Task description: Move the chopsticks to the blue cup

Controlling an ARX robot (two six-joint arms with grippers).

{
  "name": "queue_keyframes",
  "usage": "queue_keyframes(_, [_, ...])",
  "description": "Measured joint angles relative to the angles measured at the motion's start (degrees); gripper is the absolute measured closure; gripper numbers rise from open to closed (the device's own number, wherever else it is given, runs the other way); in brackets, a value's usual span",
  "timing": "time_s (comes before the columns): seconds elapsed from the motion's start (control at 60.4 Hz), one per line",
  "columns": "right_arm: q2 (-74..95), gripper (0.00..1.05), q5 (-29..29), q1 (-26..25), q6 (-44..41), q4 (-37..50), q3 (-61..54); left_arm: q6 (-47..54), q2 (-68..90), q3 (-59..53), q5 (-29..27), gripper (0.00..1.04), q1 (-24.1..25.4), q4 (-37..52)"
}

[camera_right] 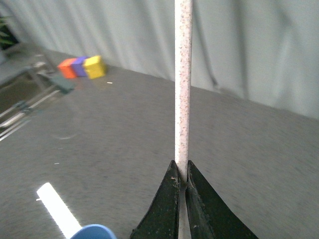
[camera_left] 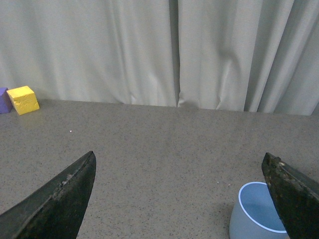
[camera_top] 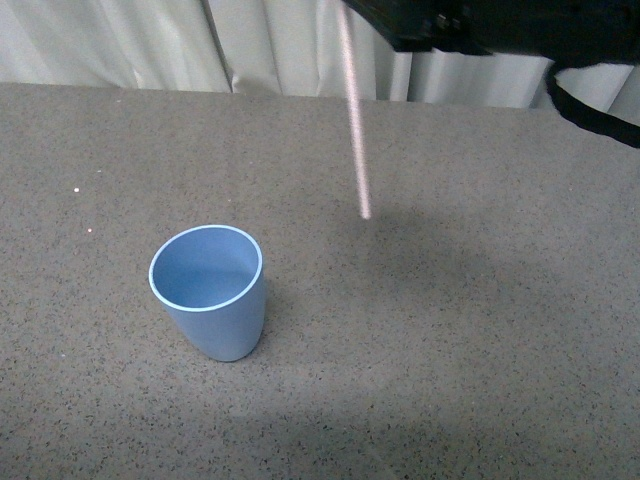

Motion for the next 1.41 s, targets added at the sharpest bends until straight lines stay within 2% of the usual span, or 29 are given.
queue_keyframes(0.083, [1.01, 1.04, -2.93, 2.71, 0.00, 1.79, 2.36, 0.00, 0.00, 0.00, 0.00, 0.07, 0.00, 0.00])
queue_keyframes(0.348, [10.01, 1.04, -4.48, 9.09, -1.60, 1.79, 10.84, 0.00, 0.00, 0.00, 0.00, 0.07, 0.00, 0.00])
queue_keyframes(1.06, [16.65, 1.04, -4.07, 10.62, -4.04, 4.94, 5.38, 0.00, 0.00, 0.00, 0.00, 0.07, 0.00, 0.00])
queue_keyframes(1.242, [15.89, 0.76, -4.28, 10.64, -4.72, 4.94, 4.17, 0.00, 0.00, 0.00, 0.00, 0.07, 0.00, 0.00])
queue_keyframes(1.325, [14.91, 0.58, -4.46, 10.62, -4.72, 5.29, 3.61, 0.00, 0.00, 0.00, 0.00, 0.07, 0.00, 0.00])
queue_keyframes(1.408, [14.03, 0.46, -4.66, 10.62, -4.72, 5.44, 3.08, 0.00, 0.00, 0.00, 0.00, 0.07, 0.00, 0.00])
